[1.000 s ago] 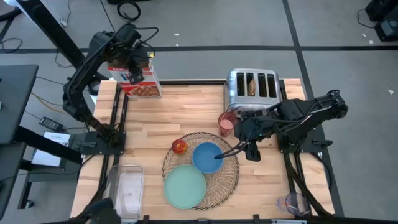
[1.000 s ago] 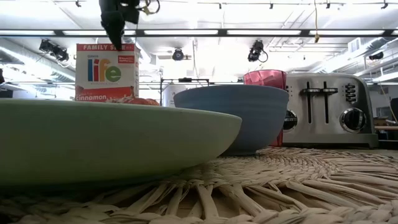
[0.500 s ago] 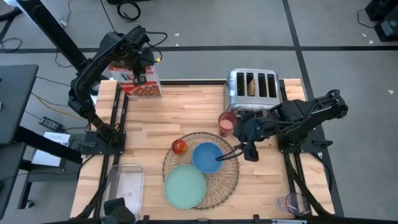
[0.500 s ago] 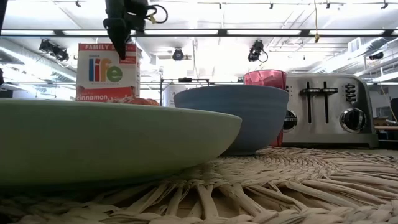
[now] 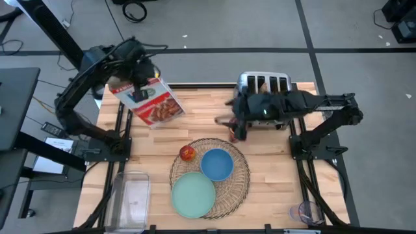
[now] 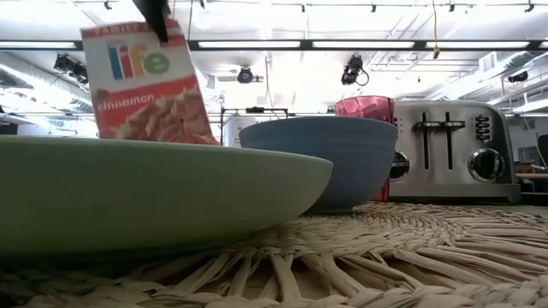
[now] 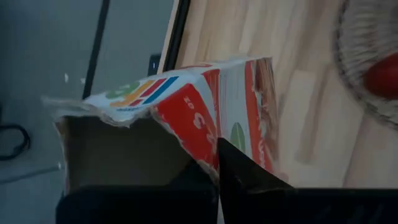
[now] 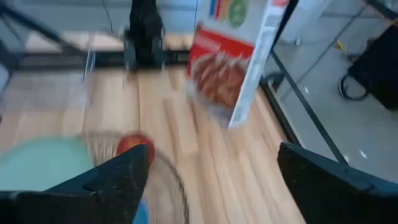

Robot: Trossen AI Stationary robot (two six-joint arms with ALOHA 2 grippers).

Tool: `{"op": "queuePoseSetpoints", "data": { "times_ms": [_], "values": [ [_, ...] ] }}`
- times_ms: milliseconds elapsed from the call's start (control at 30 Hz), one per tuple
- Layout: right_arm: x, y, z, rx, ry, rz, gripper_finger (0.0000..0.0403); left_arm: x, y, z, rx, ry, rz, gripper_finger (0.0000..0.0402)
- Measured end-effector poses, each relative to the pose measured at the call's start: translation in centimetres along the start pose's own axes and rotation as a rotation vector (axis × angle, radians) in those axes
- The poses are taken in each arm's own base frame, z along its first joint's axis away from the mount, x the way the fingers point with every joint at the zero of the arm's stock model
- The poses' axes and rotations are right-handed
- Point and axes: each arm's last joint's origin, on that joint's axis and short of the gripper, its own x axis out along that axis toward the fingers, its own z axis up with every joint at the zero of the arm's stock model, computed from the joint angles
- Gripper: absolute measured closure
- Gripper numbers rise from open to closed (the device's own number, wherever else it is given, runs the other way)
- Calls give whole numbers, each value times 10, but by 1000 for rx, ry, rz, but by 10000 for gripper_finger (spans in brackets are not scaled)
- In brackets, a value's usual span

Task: Arrange a breakfast setting
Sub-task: Pour the cereal from the cereal box into the blue bowl

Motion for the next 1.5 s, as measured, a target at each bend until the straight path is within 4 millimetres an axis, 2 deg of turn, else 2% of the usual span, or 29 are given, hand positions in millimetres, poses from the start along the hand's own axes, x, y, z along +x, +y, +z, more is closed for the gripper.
{"op": "queuePoseSetpoints", "data": {
  "times_ms": [167,400,767,867,1033,1267,1400,1500],
  "values": [
    [22,-26,11,52,-78,58,7,-28,-24,-6,-17,-116,-5,400],
    [72,-46,11,27,-94,146,6,-54,-45,-14,-31,-244,-31,401],
    [162,-70,-18,55,6,277,3,-79,-57,-19,-50,-440,-61,401],
    [181,-74,-27,71,27,323,3,-83,-59,-20,-59,-470,-70,401],
    [192,-79,-32,64,26,331,3,-86,-63,-20,-50,-494,-87,401],
    [204,-81,-34,79,-8,383,18,-94,-64,-8,-61,-630,-86,401],
    [209,-81,-36,103,-5,378,58,-94,-64,-8,-69,-640,-92,401],
    [209,-80,-35,120,-11,375,106,-95,-64,-7,-75,-645,-93,401]
  ]
}}
